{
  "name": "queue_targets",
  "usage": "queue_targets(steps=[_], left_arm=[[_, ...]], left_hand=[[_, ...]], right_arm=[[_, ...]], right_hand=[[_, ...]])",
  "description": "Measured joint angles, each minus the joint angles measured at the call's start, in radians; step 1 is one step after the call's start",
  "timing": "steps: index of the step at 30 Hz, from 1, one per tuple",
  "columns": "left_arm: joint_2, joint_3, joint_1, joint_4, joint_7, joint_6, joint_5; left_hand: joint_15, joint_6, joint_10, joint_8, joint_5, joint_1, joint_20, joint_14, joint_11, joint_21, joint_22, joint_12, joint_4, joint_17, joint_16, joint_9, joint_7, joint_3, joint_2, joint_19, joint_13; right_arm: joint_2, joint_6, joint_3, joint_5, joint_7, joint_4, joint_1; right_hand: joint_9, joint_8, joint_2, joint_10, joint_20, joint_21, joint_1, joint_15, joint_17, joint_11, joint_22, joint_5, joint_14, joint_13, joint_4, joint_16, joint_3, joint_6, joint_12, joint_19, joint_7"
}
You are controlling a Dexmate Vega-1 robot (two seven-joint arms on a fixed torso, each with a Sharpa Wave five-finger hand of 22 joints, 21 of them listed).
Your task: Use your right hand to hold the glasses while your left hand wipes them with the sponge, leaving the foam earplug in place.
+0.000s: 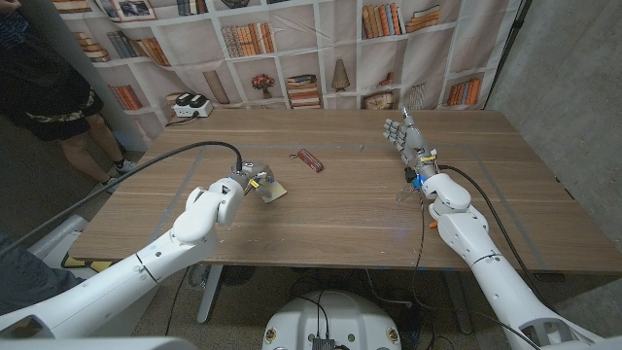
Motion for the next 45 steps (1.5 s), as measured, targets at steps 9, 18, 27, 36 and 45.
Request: queue_targets(steps=[9, 18, 27, 36, 45], left_arm=[[-0.008, 0.009, -0.01, 0.001, -0.014, 0.011, 0.0], [-0.012, 0.01, -0.011, -0.002, -0.004, 0.03, 0.004], [-0.013, 0.006, -0.014, -0.01, 0.014, 0.041, 0.021], [-0.013, 0.006, -0.023, -0.026, 0.013, 0.046, 0.052], [-0.024, -0.008, -0.018, -0.046, 0.032, 0.051, 0.095]], left_hand=[[-0.043, 0.125, 0.127, 0.024, -0.019, 0.042, -0.008, 0.144, -0.006, 0.023, -0.005, 0.003, 0.001, 0.002, 0.0, 0.0, 0.001, 0.02, 0.016, 0.096, 0.002], [-0.071, 0.21, 0.215, 0.054, -0.026, 0.061, -0.014, 0.223, -0.007, 0.04, -0.003, 0.003, 0.014, 0.003, -0.004, -0.002, -0.002, 0.035, 0.018, 0.152, 0.001], [-0.093, 0.266, 0.281, 0.076, -0.028, 0.057, -0.017, 0.275, -0.015, 0.048, -0.003, -0.001, 0.022, 0.001, -0.01, -0.002, -0.014, 0.038, 0.027, 0.18, -0.001], [-0.093, 0.274, 0.294, 0.078, -0.03, 0.057, -0.017, 0.279, -0.017, 0.048, -0.003, -0.014, 0.022, -0.001, -0.02, -0.009, -0.013, 0.038, 0.027, 0.18, 0.0], [-0.093, 0.274, 0.296, 0.071, -0.031, 0.066, -0.017, 0.279, -0.018, 0.048, -0.003, -0.025, 0.022, -0.002, -0.024, -0.012, -0.013, 0.038, 0.036, 0.18, 0.0]], right_arm=[[0.0, 0.003, 0.001, 0.003, 0.003, 0.0, 0.0], [0.002, 0.006, 0.002, 0.003, 0.003, 0.002, 0.0], [0.004, 0.017, 0.003, 0.004, 0.004, 0.003, -0.001], [0.004, 0.036, 0.007, 0.007, 0.004, 0.0, -0.01], [-0.008, 0.058, 0.014, 0.009, 0.0, -0.026, -0.034]], right_hand=[[0.0, 0.0, 0.0, 0.0, 0.0, -0.004, 0.0, 0.0, 0.0, 0.0, 0.0, 0.0, 0.0, 0.0, 0.0, 0.0, 0.0, 0.006, 0.0, 0.0, -0.005], [0.0, 0.0, 0.0, 0.0, 0.0, -0.008, 0.0, 0.0, 0.0, 0.0, 0.0, 0.0, 0.0, 0.0, -0.004, 0.0, -0.004, 0.006, 0.0, 0.0, -0.005], [0.0, 0.0, 0.0, 0.0, 0.007, -0.008, 0.0, 0.0, 0.0, 0.0, 0.0, 0.0, 0.0, 0.0, -0.004, 0.0, -0.004, 0.005, 0.0, 0.007, -0.005], [0.0, 0.0, 0.005, 0.0, 0.007, -0.015, 0.005, 0.004, 0.0, 0.0, 0.0, 0.0, 0.004, 0.0, -0.007, 0.0, -0.001, 0.005, 0.0, 0.007, -0.005], [0.0, 0.0, 0.009, 0.005, 0.004, -0.015, 0.009, 0.002, 0.0, -0.005, 0.0, 0.0, 0.009, 0.0, -0.009, 0.0, 0.001, 0.005, 0.0, 0.011, -0.005]])
